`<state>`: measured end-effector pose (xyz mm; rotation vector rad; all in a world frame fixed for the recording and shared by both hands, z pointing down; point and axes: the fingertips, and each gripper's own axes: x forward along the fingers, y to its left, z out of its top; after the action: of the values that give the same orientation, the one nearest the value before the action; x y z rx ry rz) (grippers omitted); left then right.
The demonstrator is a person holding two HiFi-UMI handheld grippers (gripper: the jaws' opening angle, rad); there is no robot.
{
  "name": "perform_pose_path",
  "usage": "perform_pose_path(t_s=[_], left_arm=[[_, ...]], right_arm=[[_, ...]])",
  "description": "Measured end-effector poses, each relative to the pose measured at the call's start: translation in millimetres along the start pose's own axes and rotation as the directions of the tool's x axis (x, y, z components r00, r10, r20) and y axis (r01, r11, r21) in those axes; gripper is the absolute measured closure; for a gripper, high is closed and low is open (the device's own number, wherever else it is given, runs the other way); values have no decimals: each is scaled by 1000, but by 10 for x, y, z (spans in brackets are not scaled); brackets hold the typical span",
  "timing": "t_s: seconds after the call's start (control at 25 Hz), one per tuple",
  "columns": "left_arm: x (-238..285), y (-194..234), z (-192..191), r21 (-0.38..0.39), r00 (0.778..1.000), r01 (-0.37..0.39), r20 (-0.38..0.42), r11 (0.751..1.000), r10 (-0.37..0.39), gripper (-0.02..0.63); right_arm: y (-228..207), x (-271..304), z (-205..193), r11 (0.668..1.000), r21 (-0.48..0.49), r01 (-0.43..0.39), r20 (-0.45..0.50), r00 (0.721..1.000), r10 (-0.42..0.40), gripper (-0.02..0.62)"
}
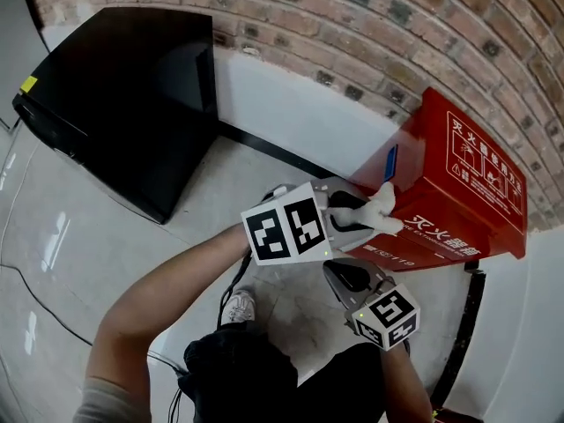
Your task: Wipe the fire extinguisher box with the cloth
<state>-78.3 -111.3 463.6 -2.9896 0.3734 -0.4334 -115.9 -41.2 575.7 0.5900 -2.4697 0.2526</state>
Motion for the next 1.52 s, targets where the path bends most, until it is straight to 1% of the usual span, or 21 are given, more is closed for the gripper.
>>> perform_pose_path(t_s=[0.08, 0.2, 0.36, 0.44, 0.56, 0.68, 0.76, 0.88, 1.08, 1.2, 1.28, 1.44, 1.52], left_arm=[[47, -37, -179, -16, 1000, -11, -10, 1000, 11, 486], [119, 102, -345, -44, 998, -66, 9, 997, 67, 485], [184, 405, -427, -63, 992, -118, 41, 991, 121, 485], [223, 550, -472, -64, 989, -138, 40, 988, 141, 485], [304, 824, -539, -87, 982, -179, 45, 980, 184, 485], [414, 1101, -508, -100, 975, -195, 90, 976, 204, 485], [484, 1270, -526, -122, 969, -206, 113, 971, 220, 485], [578, 1536, -594, -150, 961, -228, 124, 962, 247, 485], [756, 1878, -701, -136, 952, -276, 95, 951, 290, 486], [786, 1967, -818, -135, 940, -321, 77, 937, 333, 485], [727, 1949, -1001, -137, 934, -343, 58, 929, 354, 485], [721, 1821, -1516, -160, 941, -336, -17, 928, 338, 485], [799, 1827, -1637, -189, 940, -337, -25, 922, 339, 485]], right_arm=[[21, 21, -59, 1000, 3, -8, -12, 1000, 8, 571], [57, 61, -131, 1000, 3, -21, -31, 999, 21, 571], [2, 113, -188, 1000, 14, -18, -45, 999, 19, 571], [-58, 147, -198, 999, 29, -13, -46, 999, 14, 571], [-141, 185, -203, 999, 52, -6, -48, 999, 9, 571], [-228, 215, -211, 998, 65, 3, -51, 999, 0, 571], [-283, 215, -247, 997, 78, 12, -61, 998, -7, 571], [-380, 231, -297, 994, 104, 25, -69, 997, -17, 571], [-490, 315, -348, 990, 136, 26, -72, 997, -16, 571], [-490, 399, -360, 989, 149, 20, -75, 997, -9, 571], [-471, 448, -364, 988, 151, 10, -75, 997, 1, 571], [-442, 494, -454, 986, 167, 2, -85, 996, 13, 571], [-430, 504, -498, 984, 176, 6, -96, 995, 12, 571]])
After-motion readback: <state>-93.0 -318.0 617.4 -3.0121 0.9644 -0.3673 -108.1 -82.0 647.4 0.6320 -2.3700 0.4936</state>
